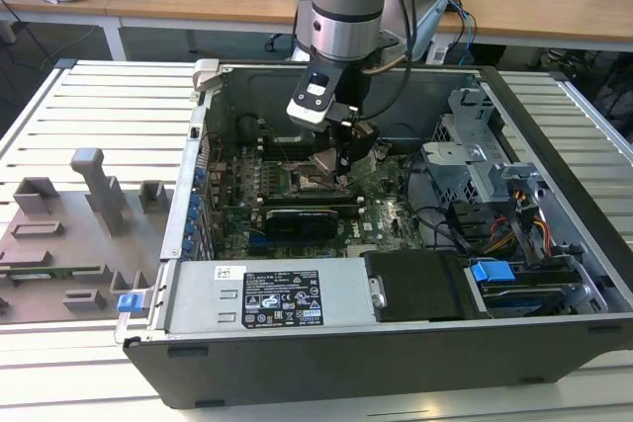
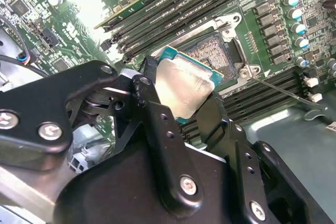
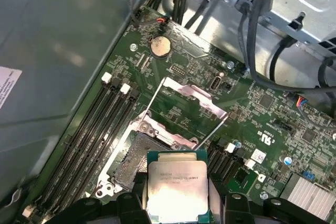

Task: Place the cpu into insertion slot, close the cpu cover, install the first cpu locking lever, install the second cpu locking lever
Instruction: 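Place the cpu into insertion slot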

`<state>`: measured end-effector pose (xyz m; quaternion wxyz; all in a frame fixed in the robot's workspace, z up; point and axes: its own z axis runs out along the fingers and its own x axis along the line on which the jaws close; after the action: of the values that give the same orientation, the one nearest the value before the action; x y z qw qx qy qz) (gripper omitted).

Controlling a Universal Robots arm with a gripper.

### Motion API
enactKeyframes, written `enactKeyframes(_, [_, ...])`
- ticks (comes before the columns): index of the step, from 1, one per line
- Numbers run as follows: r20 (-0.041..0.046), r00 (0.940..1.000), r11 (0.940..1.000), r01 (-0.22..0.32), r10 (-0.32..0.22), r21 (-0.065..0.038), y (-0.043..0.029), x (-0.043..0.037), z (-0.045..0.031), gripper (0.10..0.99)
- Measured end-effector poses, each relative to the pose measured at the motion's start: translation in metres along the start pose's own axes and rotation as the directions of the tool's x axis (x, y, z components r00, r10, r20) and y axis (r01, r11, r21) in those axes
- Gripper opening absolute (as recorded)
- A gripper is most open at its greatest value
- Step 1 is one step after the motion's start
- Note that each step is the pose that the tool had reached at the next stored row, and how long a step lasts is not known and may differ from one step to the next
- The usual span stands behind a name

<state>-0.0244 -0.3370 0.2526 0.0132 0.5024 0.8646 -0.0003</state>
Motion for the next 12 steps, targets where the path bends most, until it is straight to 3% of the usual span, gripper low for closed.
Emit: enactKeyframes(12, [0.0159, 0.9945, 0.9946, -0.104, 0.103, 0.009, 0.0, 0.0, 0.0006, 0.545])
